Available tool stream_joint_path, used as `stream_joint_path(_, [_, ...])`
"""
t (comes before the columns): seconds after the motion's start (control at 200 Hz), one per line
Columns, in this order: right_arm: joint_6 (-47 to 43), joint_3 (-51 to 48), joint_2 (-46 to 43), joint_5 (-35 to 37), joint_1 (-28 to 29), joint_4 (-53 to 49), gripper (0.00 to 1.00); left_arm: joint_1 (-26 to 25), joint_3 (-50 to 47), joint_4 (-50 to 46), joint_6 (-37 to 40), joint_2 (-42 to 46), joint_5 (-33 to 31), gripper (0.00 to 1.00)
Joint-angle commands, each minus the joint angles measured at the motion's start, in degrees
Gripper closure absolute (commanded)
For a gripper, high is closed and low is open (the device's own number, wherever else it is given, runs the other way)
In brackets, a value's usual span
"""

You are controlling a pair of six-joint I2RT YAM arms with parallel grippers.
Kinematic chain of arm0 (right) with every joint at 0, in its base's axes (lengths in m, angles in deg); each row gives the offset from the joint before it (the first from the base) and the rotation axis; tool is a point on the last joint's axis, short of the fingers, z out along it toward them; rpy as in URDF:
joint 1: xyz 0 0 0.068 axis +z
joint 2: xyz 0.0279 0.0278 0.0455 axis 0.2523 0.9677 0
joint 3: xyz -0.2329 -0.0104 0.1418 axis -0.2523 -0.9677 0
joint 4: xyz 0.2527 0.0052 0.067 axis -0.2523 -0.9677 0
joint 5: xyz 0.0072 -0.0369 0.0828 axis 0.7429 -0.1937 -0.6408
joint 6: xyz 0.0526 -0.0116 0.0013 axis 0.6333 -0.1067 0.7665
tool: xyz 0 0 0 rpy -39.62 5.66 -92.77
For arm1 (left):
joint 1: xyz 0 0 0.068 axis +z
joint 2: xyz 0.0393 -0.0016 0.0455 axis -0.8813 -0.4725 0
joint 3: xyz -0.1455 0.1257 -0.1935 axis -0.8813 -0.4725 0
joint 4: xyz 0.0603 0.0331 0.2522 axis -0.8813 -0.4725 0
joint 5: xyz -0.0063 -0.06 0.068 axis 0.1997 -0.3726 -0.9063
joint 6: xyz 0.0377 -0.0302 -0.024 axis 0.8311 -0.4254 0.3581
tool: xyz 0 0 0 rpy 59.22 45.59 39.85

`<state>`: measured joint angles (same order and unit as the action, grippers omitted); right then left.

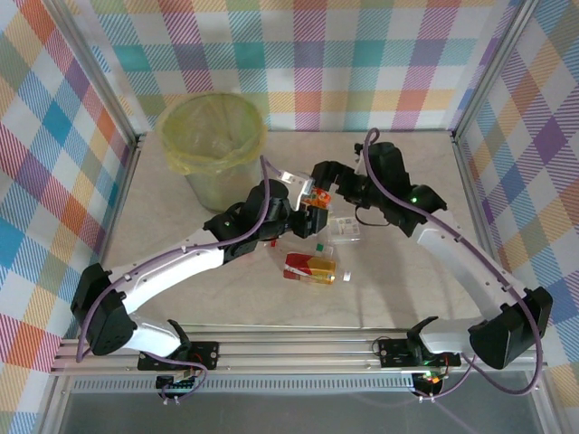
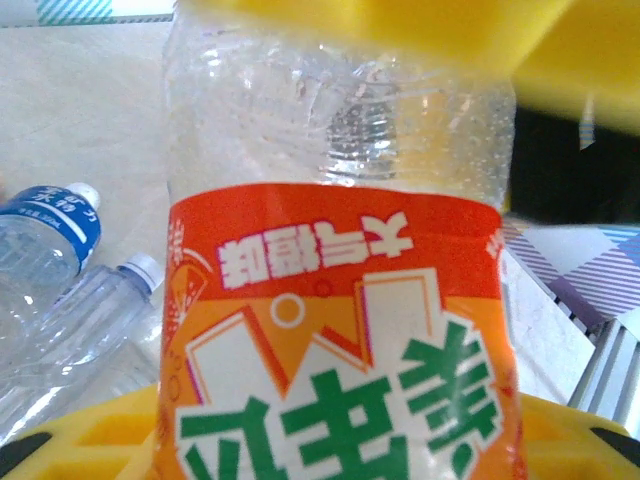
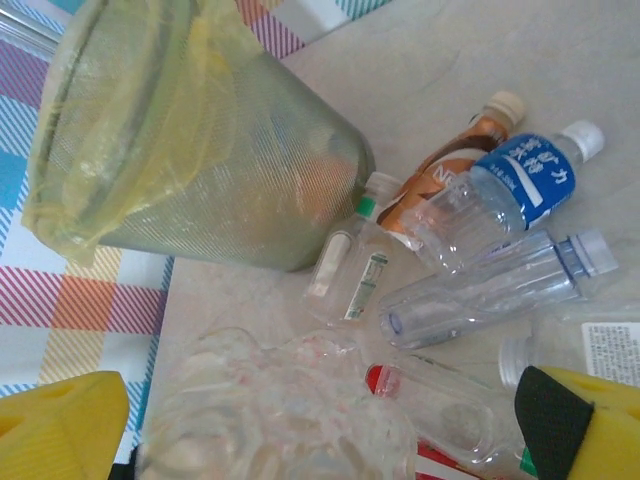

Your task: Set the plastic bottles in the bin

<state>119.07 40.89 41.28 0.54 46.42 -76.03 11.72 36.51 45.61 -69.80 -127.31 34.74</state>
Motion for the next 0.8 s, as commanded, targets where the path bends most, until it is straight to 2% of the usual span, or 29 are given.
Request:
stream_joint_path(0.0, [-3.1, 5.3, -2.1, 4.5, 0.1, -4.1, 0.0, -0.3, -0.8, -0.5, 0.4, 2.5, -3.1, 0.61])
stream_joint_path(0.19, [-4.7, 8.0, -6.0, 9.5, -0.2, -9.1, 0.0, 2.2, -0.8, -3.4, 2.6, 6.3, -7.5, 0.61])
stream_joint_path(0.33, [-4.5, 6.6, -9.9, 12.0, -0.2, -11.2, 0.0, 6.7, 2.9, -6.8, 6.5, 8.7, -7.3, 0.61])
stream_joint_path(0.455, [-3.9, 3.4, -12.8, 11.4, -0.1, -12.1, 0.0, 11.9, 8.8, -9.6, 12.2, 8.6, -8.1, 0.6])
stream_joint_path(0.61, [-3.4, -1.9, -15.2, 10.7, -0.2, -11.7, 0.0, 22.6, 18.6, -14.5, 14.8, 4.7, -2.6, 0.6])
stream_joint_path(0.795, [-3.6, -4.2, -14.5, 10.5, -0.2, -12.1, 0.0, 32.5, 31.1, -19.8, 18.4, -5.2, 4.8, 0.57])
